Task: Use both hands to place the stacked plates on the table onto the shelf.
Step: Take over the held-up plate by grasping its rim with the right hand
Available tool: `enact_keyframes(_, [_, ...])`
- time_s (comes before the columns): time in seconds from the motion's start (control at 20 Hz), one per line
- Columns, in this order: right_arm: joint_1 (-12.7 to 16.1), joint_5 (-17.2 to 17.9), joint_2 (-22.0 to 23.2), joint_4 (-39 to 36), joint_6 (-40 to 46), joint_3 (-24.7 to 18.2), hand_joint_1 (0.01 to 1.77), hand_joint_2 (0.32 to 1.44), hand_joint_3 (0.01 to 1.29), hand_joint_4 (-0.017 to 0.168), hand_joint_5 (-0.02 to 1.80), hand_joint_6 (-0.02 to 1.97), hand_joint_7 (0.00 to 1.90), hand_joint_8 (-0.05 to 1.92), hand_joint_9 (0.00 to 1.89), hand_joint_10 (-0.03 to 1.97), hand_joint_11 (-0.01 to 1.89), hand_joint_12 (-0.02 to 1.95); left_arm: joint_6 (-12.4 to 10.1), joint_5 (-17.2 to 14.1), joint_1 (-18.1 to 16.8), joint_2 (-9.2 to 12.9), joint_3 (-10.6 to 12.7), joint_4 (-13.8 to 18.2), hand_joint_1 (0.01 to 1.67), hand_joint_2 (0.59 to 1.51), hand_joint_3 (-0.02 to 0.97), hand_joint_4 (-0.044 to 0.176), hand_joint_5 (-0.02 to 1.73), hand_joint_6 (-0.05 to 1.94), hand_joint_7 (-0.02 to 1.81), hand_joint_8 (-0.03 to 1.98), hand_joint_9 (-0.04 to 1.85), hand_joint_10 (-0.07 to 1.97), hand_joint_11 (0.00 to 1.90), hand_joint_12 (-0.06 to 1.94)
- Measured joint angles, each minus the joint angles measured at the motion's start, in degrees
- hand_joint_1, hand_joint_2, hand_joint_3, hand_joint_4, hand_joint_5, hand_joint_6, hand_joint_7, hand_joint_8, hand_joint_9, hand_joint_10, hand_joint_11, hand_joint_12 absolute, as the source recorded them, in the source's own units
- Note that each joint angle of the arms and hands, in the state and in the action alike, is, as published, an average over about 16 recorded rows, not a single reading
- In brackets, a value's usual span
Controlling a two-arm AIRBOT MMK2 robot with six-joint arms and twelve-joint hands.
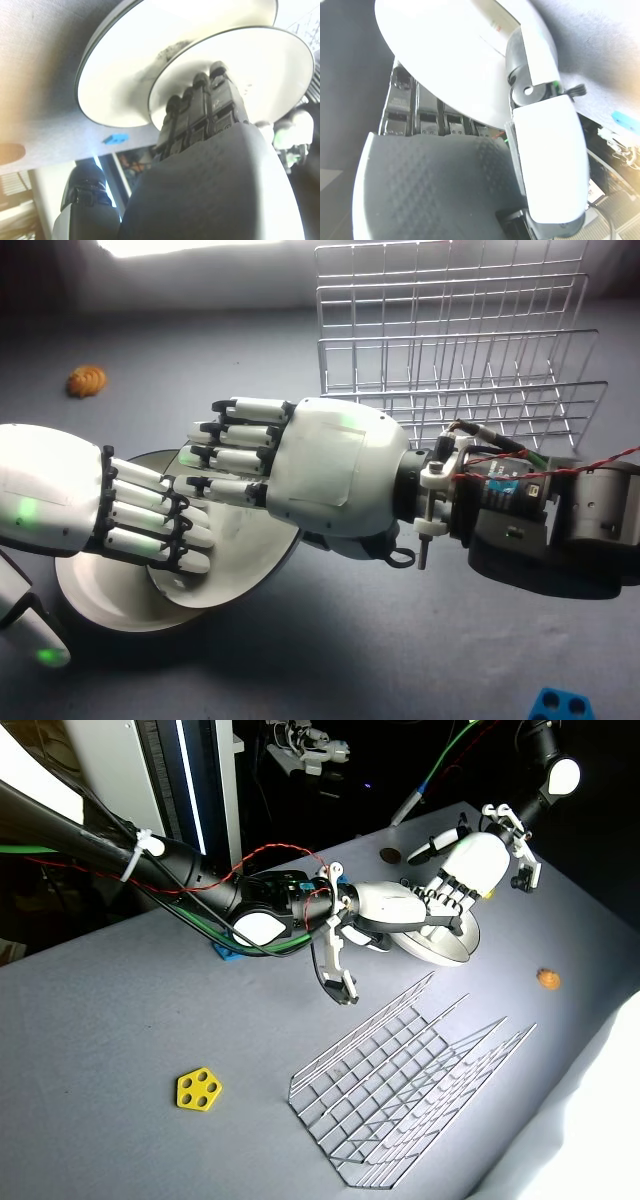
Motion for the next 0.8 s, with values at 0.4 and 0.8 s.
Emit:
enact_keyframes(0.4, [0.20, 0.02, -1.52, -0.17, -0.29, 1.38, 1.07, 1.16, 0.02, 0.005, 0.52, 0.18, 0.55, 0.09, 0.57, 0.07, 0.22, 1.11, -0.02, -0.09, -0.01, 0.00, 0.13, -0.11, 0.02, 1.109, 0.017, -0.005, 0.02, 0.00, -0.01, -0.02, 0.02, 0.01, 0.01, -0.01])
enact_keyframes(0.8, [0.88, 1.16, -0.72, -0.44, -1.04, -0.18, 1.08, 1.08, 0.02, 0.006, 0.76, 0.57, 0.85, 0.47, 1.01, 0.10, 0.59, 1.12, -0.25, -0.36, -0.86, 0.20, 0.40, -0.37, 0.02, 1.114, 0.017, -0.004, 0.02, 0.01, 0.00, -0.01, 0.02, 0.01, 0.01, -0.01])
